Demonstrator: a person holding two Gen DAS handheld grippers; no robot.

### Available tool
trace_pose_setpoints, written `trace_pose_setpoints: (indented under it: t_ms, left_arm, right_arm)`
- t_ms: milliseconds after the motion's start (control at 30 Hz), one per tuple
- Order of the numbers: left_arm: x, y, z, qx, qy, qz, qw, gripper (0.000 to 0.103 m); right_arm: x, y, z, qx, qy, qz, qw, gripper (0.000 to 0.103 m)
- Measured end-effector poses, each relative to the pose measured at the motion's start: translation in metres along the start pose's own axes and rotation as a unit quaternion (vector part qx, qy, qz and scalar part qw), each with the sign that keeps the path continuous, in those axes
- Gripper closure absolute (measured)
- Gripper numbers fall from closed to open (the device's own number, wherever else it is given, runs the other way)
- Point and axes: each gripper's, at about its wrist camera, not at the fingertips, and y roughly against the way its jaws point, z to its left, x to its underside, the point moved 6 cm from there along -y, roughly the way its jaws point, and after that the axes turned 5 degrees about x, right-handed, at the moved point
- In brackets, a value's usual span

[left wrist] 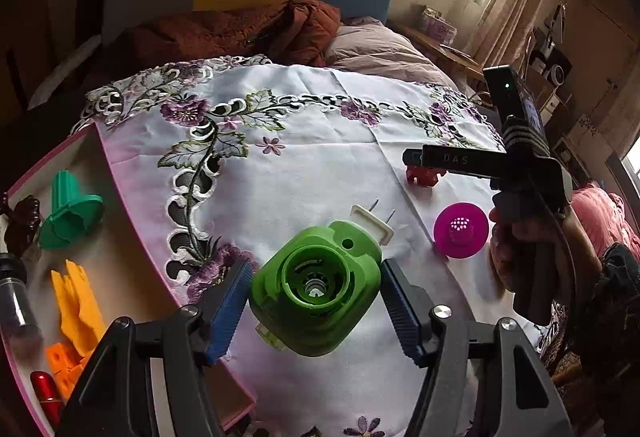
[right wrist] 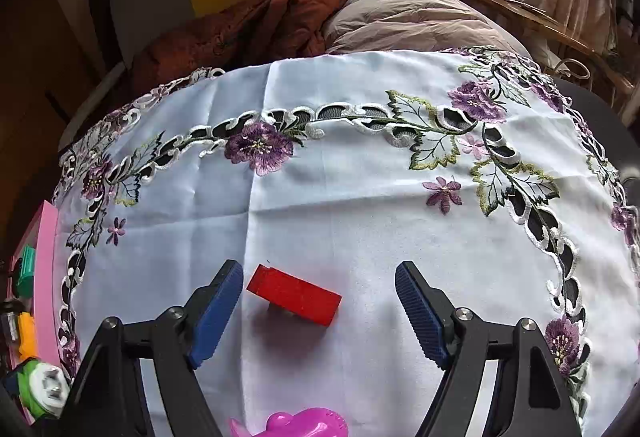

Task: Organize rigid objects
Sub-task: 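Lift the lime-green piece with left while right grasps the red block, then carry the lime-green piece into the tray and open the left gripper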

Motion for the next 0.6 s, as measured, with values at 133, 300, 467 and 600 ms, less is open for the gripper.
trace_pose_setpoints:
  t_ms: [133, 300, 467, 600]
  left_arm:
    - [0.002, 0.012, 0.006, -0.025, 0.008, -0.015, 0.9996, 0.037]
    - [0.003, 0.034, 0.015, -0.069, 0.013, -0.044, 0.9966, 0.037]
    - [0.007, 0.056, 0.03, -0.112, 0.027, -0.067, 0.9911, 0.037]
    - [0.01, 0.077, 0.045, -0.142, 0.049, -0.087, 0.9849, 0.037]
  right_arm:
    - [0.004, -0.006, 0.004, 0.015, 0.028, 0.012, 0.999, 0.057]
    - [0.005, -0.004, 0.006, 0.016, 0.037, 0.011, 0.999, 0.057]
    - [0.006, -0.003, 0.009, 0.025, 0.05, 0.006, 0.998, 0.057]
    - [0.006, -0.002, 0.009, 0.028, 0.056, 0.002, 0.998, 0.057]
